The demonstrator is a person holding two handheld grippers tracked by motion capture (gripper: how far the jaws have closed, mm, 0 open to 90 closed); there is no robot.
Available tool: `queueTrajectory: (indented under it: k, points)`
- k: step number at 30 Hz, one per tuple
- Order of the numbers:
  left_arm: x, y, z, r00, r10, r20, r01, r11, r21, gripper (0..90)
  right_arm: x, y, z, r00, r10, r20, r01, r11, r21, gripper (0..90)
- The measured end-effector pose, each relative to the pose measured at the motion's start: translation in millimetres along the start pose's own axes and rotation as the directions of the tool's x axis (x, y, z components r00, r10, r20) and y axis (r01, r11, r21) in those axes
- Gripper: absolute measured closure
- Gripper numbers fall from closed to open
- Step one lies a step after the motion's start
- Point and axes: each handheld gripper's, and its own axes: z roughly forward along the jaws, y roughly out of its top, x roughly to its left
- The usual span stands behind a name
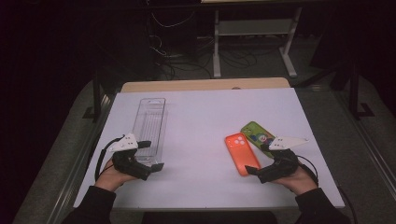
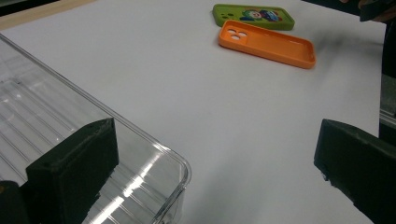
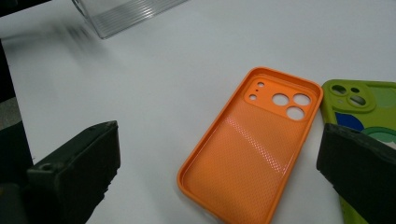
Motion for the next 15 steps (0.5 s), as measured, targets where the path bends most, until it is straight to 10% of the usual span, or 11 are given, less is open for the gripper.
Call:
queueTrajectory:
  k: [15]
  points:
    - [-0.5, 1.2, 0.7, 1.0, -0.002, 0.008, 0.002, 1.0, 0.009, 0.0, -1.6, 4.0, 1.4, 0.9998, 0.001, 0.018, -0.001, 1.0, 0.001, 0.0]
